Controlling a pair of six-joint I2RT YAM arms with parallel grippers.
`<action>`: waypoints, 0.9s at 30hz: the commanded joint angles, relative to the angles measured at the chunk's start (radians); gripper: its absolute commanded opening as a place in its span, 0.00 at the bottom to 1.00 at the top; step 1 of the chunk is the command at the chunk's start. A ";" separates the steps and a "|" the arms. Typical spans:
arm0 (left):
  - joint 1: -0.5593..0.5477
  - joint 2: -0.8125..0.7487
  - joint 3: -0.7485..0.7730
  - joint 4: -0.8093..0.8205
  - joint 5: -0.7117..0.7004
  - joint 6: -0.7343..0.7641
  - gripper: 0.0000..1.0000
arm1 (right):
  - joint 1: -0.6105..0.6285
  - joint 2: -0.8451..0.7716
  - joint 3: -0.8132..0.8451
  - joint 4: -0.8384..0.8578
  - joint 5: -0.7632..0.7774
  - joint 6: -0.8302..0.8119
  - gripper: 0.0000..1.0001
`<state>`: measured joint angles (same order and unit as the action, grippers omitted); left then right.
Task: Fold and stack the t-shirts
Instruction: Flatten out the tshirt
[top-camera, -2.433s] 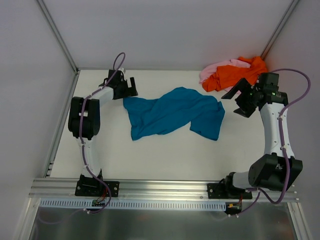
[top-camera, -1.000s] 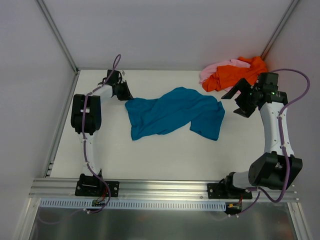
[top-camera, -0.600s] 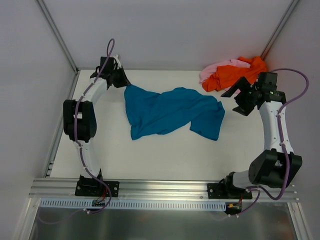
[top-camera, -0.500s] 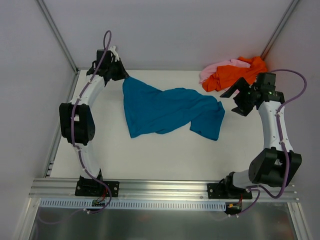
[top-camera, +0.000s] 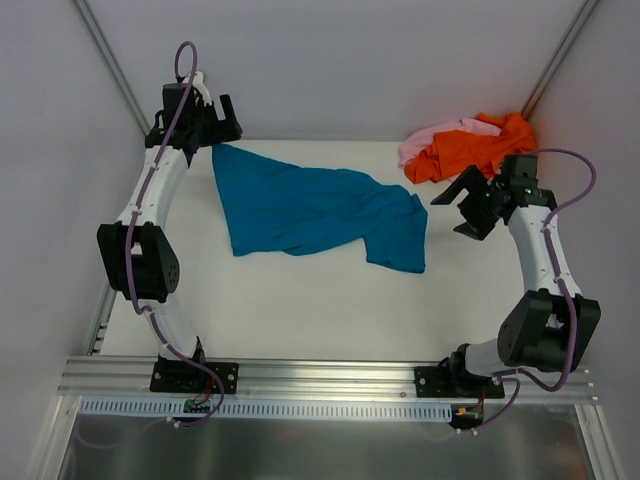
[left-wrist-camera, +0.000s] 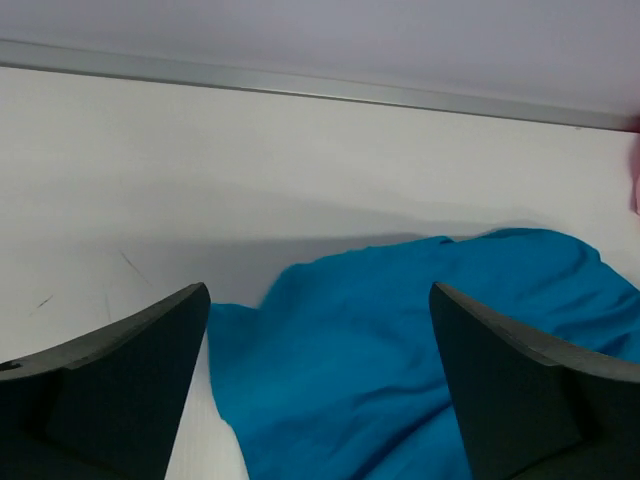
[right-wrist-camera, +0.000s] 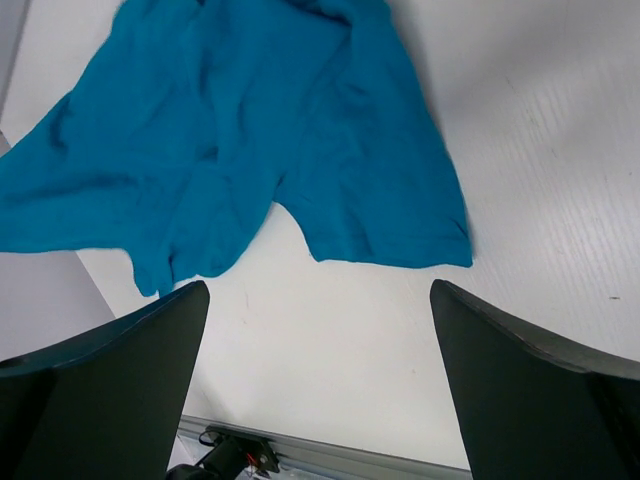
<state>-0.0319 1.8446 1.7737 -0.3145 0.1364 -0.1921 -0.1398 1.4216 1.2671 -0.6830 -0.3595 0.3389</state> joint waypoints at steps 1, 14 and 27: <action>0.001 -0.051 0.020 -0.011 -0.017 0.007 0.99 | 0.023 0.000 -0.084 0.014 0.001 -0.006 0.99; -0.014 -0.249 -0.135 -0.005 0.088 -0.104 0.99 | 0.106 0.083 -0.340 0.168 0.027 0.061 0.98; -0.059 -0.493 -0.479 -0.049 0.129 -0.145 0.99 | 0.135 0.195 -0.368 0.244 0.040 0.075 0.94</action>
<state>-0.0856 1.4117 1.3174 -0.3546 0.2390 -0.3172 -0.0143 1.6070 0.9165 -0.4789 -0.3370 0.3935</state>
